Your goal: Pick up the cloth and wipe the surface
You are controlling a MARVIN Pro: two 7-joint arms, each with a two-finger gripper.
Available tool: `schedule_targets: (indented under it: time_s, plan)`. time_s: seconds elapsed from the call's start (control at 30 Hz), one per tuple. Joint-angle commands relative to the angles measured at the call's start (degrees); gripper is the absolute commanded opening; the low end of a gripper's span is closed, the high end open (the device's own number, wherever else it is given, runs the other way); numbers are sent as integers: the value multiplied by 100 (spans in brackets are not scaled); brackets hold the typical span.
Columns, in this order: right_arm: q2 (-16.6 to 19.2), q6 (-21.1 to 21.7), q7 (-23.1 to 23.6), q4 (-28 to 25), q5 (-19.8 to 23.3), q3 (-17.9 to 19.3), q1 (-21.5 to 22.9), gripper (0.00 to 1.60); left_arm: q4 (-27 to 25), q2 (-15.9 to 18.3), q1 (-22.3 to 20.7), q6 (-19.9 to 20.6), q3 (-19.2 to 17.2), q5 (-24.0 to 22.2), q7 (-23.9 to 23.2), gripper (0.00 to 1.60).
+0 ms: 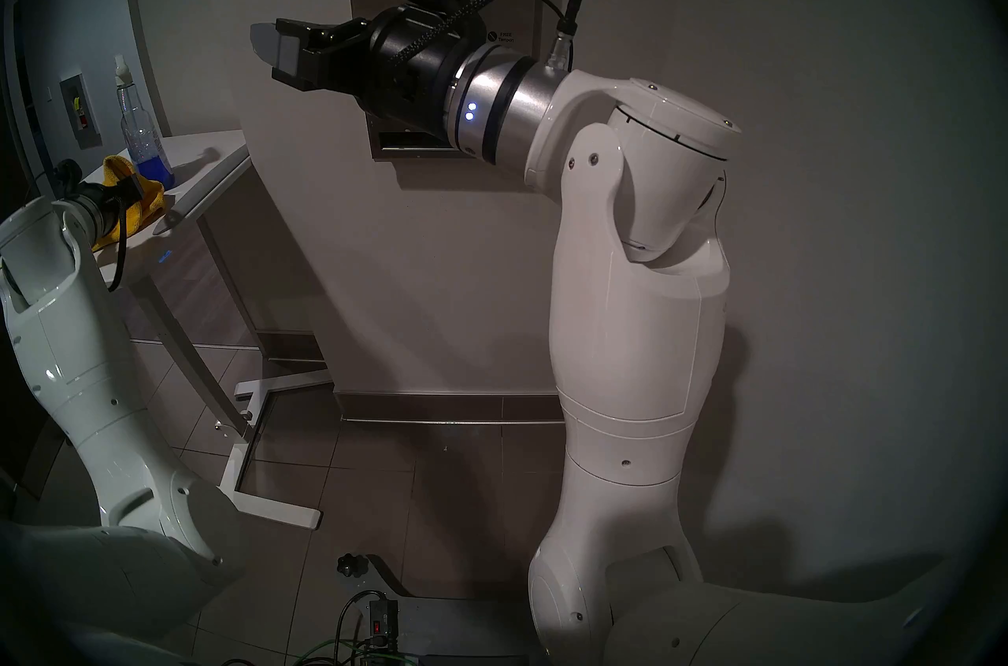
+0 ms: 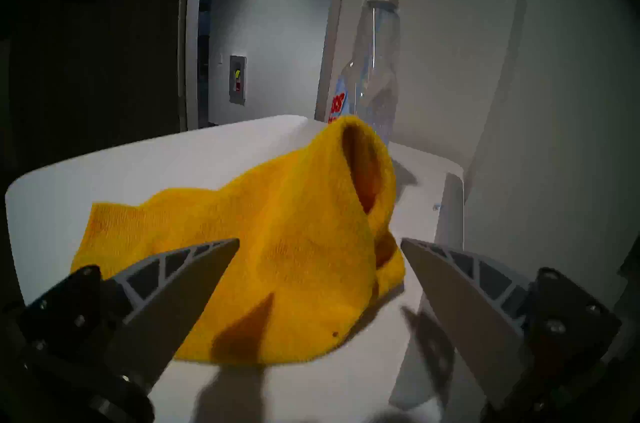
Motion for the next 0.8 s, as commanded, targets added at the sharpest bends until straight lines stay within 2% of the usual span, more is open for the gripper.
schedule_targets:
  time_s: [0.0, 0.13, 0.2, 0.23, 0.43, 0.47, 0.57, 0.67, 0.73, 0.77]
  plan:
    - [-19, -30, 4, -108, 6, 7, 94, 151, -628, -201, 239, -22, 193, 141, -85, 160]
    - [-20, -30, 4, -102, 9, 7, 90, 151, -890, 59, 140, -22, 748, 230, -222, 160]
    - [-20, -30, 4, -99, 10, 6, 89, 151, -1101, 22, 107, -22, 948, 256, -272, 160]
    - [-20, -30, 4, -98, 10, 6, 88, 151, -1046, 2, 21, -22, 1014, 242, -353, 160]
    - [-20, -30, 4, -95, 12, 6, 87, 151, -1496, -258, 115, -22, 1638, 259, -697, 160]
    - [-20, -30, 4, -95, 12, 6, 87, 151, -1582, -223, 148, -22, 1843, 290, -677, 160]
    - [-20, -30, 3, -95, 13, 6, 87, 151, -1721, -283, 170, -178, 2049, 304, -938, 160]
    - [-19, -30, 2, -99, 14, 6, 90, 151, -1776, -174, 319, -300, 2493, 414, -1040, 160]
    - [-19, -30, 2, -100, 14, 6, 90, 151, -1759, -232, 358, -419, 2420, 426, -1203, 160]
    - [-18, -30, 1, -101, 14, 6, 91, 151, -1752, -168, 401, -453, 2598, 473, -1151, 160]
